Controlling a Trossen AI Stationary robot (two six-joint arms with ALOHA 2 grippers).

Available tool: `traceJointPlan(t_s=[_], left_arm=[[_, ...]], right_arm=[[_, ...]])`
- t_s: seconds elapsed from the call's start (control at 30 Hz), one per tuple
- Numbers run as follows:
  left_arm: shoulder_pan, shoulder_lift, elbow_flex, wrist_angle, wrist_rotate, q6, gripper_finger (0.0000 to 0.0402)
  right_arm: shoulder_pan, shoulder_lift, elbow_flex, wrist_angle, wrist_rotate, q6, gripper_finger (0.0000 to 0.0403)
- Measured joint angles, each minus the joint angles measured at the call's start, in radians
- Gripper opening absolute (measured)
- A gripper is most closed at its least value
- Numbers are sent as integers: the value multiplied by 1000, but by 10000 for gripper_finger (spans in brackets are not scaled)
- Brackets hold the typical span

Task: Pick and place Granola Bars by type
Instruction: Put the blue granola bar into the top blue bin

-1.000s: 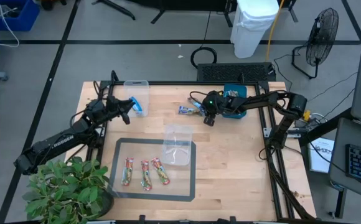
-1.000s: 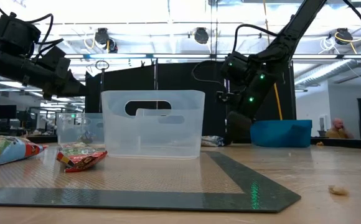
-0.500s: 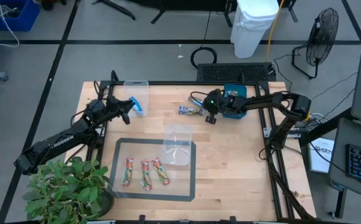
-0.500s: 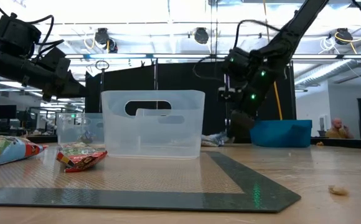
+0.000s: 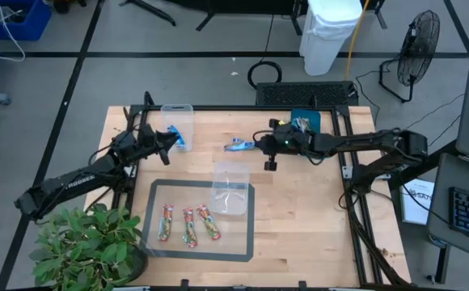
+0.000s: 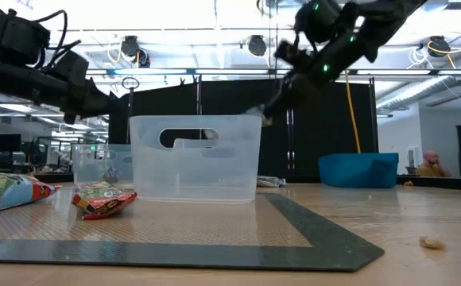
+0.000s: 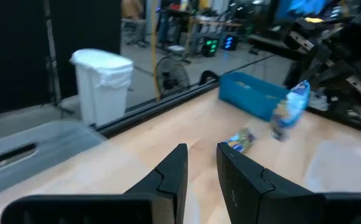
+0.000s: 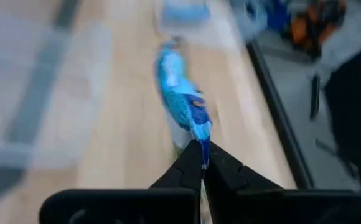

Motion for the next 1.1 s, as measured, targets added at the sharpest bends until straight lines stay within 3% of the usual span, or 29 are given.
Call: traceJointPlan(t_s=[0.17, 0.5, 0.77, 0.9, 1.1], left_arm=[[-82, 69, 0, 126, -8, -46, 113], [-242, 287, 0, 378, -82, -66, 232], [-354, 485, 23, 599, -141, -32, 243], [-411, 585, 112, 565, -141, 53, 244], [-485, 743, 234, 534, -141, 357, 244]], right_arm=[[64, -21, 0, 51, -52, -27, 0], [97, -22, 0, 172, -46, -54, 0], [97, -22, 0, 267, -49, -53, 0], [97, -22, 0, 276, -49, -51, 0], [97, -22, 0, 275, -45, -50, 0]])
